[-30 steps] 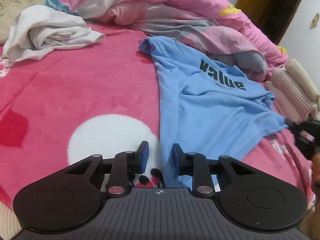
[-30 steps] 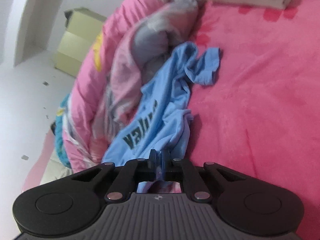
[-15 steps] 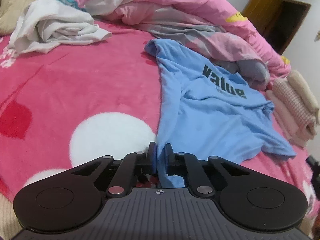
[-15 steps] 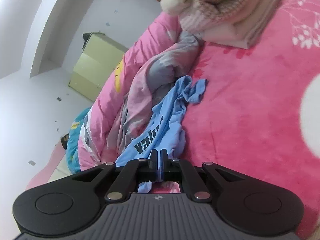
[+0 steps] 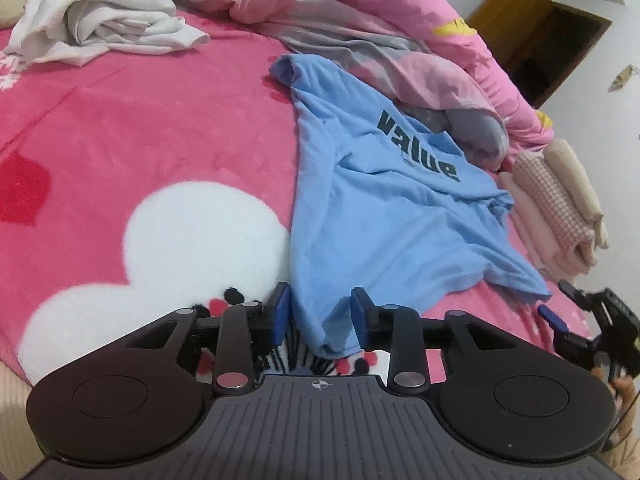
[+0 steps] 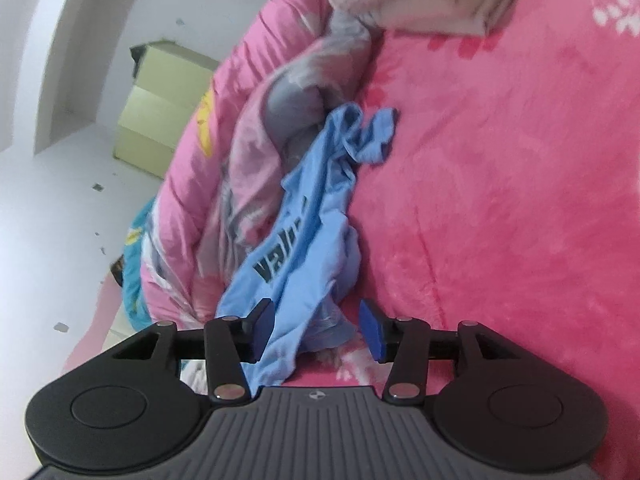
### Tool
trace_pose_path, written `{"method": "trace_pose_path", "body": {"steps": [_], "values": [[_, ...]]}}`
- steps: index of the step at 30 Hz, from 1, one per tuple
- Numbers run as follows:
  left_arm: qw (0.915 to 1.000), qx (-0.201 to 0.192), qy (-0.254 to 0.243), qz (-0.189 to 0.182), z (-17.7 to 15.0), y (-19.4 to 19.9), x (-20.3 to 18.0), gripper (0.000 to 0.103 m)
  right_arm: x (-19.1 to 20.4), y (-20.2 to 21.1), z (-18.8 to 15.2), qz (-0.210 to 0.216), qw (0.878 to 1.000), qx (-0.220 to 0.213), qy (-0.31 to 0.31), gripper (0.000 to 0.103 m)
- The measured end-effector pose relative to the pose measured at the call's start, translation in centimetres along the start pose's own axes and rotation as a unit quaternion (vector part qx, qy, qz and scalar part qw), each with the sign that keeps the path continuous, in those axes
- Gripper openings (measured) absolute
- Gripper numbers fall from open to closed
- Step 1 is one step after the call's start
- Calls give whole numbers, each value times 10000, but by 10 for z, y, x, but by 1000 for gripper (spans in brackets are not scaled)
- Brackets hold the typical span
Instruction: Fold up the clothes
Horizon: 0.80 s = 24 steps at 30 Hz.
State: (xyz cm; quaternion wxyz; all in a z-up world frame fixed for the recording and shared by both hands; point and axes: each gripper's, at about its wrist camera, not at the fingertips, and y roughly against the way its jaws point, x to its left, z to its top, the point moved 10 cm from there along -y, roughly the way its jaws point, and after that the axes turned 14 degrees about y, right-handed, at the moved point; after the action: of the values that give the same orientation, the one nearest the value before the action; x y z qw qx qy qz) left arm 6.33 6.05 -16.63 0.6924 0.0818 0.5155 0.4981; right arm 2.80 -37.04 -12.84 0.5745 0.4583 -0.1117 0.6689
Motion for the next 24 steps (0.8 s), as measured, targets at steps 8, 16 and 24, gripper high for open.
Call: {"method": "trace_pose_path", "body": {"steps": [8, 16, 24], "values": [[9998, -192, -32, 89, 6, 10, -2, 2, 15, -5, 10, 85, 9989, -224, 412, 6], [9940, -247, 659, -837, 39, 67, -2, 2, 66, 51, 23, 411, 9933, -510, 953, 5], [9966, 152, 636, -510, 21, 69, 28, 2, 50, 78, -28, 33, 9950, 144, 993, 5]]}}
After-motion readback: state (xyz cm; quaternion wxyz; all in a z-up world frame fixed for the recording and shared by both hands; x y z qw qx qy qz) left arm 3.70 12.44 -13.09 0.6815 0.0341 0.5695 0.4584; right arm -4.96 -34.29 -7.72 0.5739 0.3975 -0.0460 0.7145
